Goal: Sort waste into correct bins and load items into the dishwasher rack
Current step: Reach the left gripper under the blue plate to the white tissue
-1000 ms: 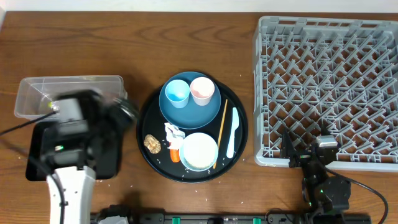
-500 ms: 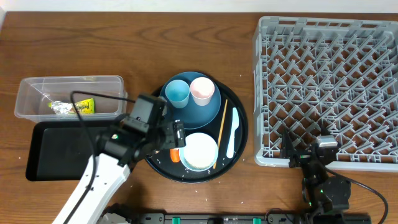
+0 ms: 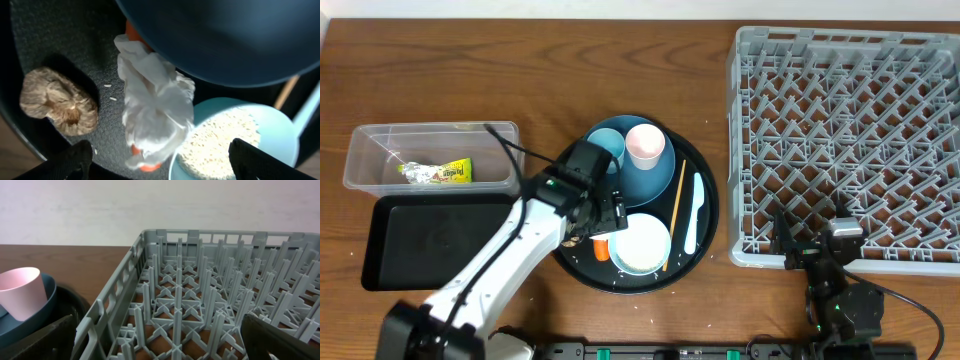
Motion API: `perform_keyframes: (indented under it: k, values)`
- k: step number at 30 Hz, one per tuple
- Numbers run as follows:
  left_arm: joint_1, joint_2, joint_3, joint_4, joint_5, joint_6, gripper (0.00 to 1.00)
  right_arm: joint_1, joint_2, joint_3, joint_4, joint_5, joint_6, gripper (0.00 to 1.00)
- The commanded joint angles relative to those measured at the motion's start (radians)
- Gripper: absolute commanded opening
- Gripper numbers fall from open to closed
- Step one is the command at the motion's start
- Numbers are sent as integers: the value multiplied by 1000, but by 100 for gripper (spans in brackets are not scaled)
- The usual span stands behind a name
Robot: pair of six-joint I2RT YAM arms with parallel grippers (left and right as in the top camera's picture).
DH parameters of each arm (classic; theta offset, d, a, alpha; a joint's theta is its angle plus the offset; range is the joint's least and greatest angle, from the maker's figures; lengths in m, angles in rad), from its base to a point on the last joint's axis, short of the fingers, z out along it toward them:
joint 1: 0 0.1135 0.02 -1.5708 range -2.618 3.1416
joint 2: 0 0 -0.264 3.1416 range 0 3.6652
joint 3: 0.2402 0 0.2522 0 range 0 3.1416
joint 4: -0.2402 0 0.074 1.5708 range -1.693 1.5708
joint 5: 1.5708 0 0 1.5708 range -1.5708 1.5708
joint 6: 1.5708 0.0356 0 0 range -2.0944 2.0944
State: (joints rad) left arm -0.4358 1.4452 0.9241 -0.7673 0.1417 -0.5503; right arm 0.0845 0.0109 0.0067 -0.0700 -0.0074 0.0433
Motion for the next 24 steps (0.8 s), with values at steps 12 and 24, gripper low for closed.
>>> perform_keyframes:
  k: [12,24]
  values:
    - [-4,94,-9,18,-19,-12,71,1,-6,-2,-3,-3,-8,99]
    - [0,94,-8,34,-19,-12,66,1,-6,-2,-3,-3,-8,99]
